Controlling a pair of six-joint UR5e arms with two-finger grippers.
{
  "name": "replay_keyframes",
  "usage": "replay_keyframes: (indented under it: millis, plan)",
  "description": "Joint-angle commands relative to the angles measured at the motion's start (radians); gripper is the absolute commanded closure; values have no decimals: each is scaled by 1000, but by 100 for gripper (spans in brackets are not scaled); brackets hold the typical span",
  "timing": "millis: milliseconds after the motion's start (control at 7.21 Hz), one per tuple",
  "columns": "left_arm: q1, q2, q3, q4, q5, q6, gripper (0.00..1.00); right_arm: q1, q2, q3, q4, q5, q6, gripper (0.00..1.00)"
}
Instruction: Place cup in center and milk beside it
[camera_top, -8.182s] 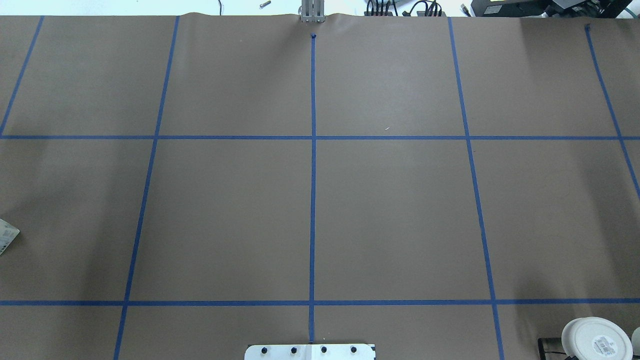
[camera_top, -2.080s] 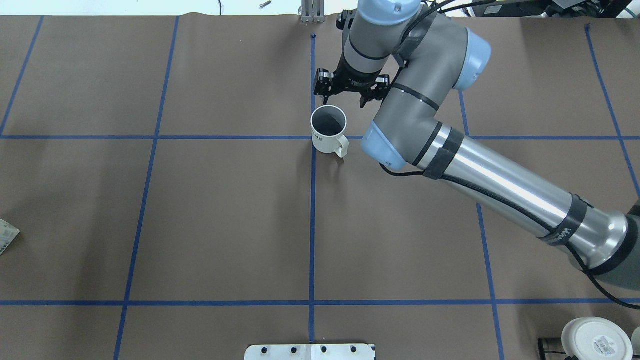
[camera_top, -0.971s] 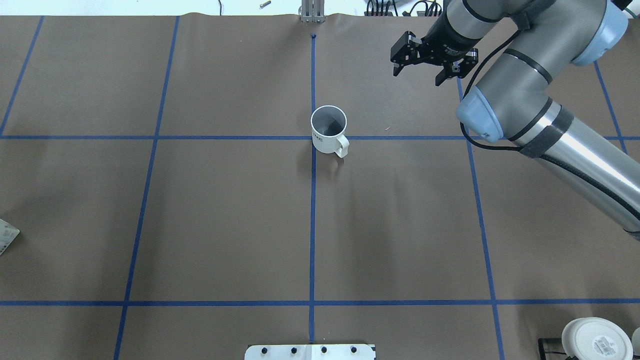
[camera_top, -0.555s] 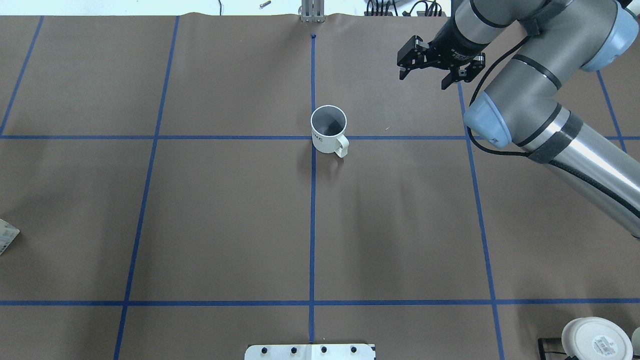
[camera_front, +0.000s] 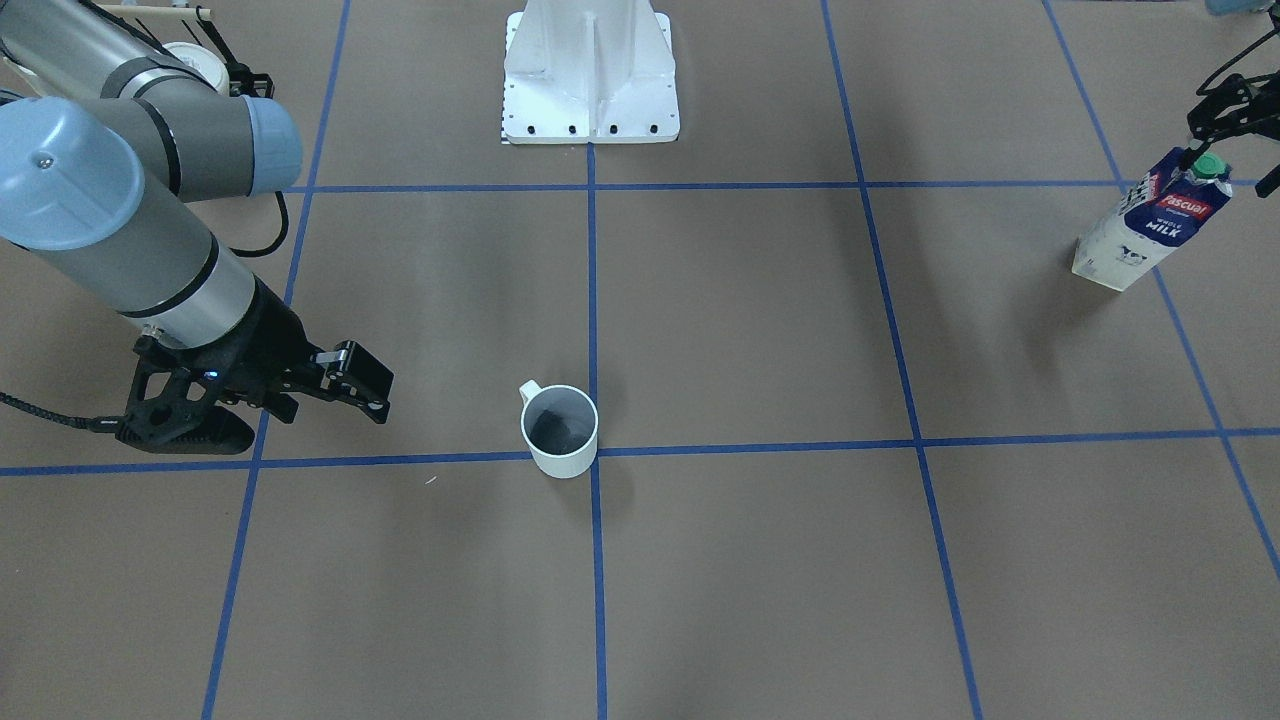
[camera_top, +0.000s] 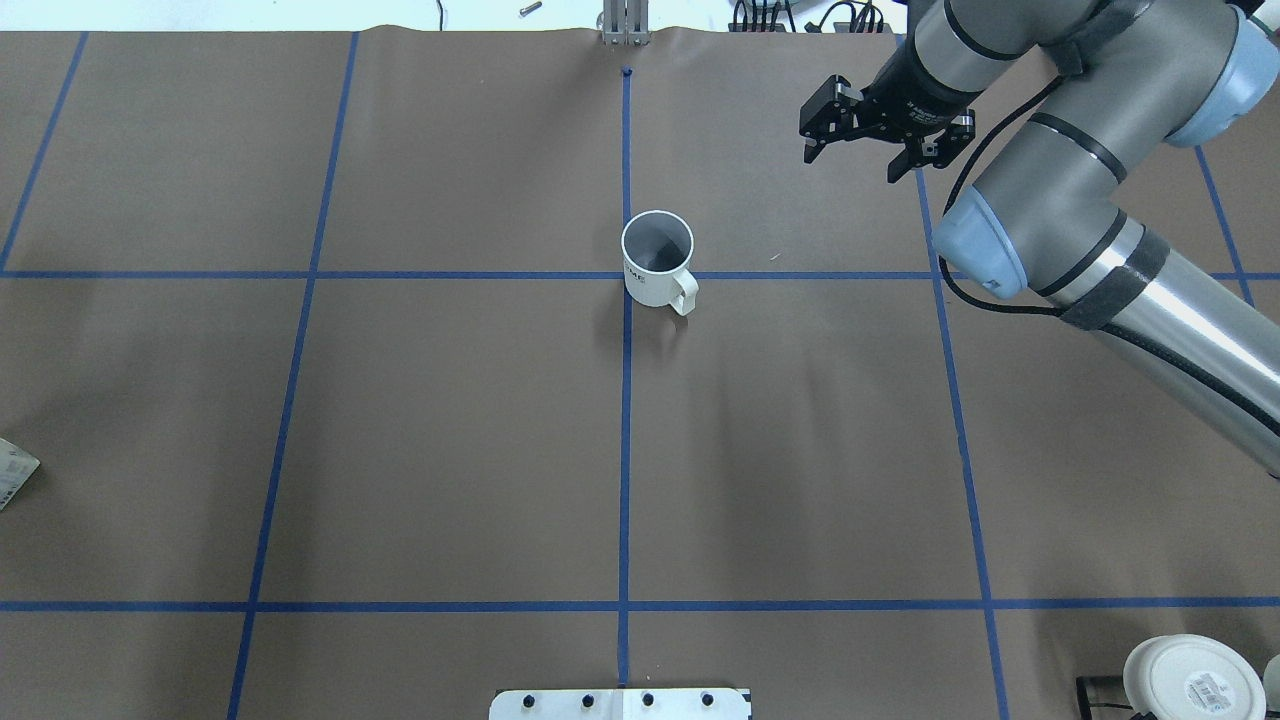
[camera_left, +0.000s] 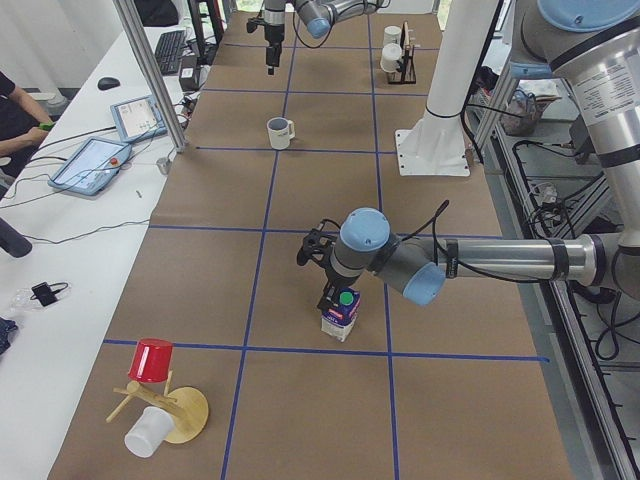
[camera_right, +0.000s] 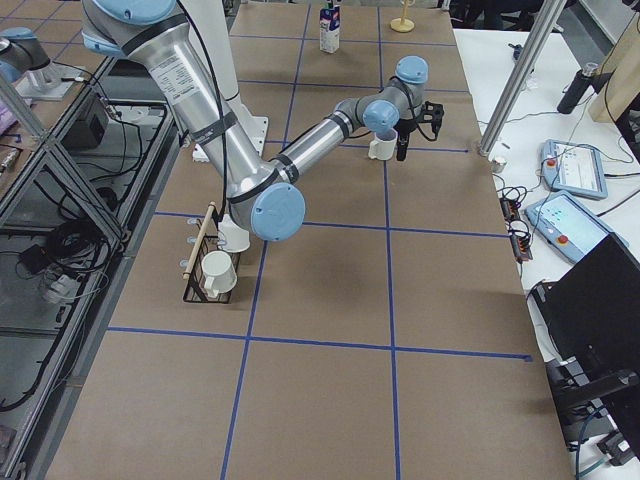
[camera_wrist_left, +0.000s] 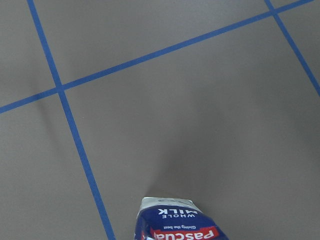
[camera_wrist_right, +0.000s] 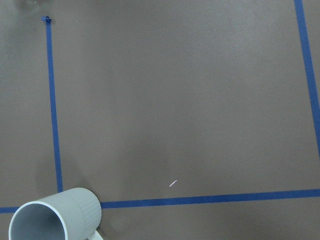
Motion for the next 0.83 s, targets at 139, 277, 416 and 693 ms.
replay_keyframes:
  millis: [139, 277, 416, 693]
  plan:
    - [34, 7, 11, 2, 13, 0, 2, -1, -7, -5, 1, 0, 0, 0]
    - [38, 7, 11, 2, 13, 0, 2, -1, -10, -7, 2, 0, -2, 0]
    - [51, 7, 11, 3, 13, 0, 2, -3, -12, -8, 2, 0, -2, 0]
    - [71, 7, 23, 7, 22, -2, 2, -5, -27, -10, 7, 0, -3, 0]
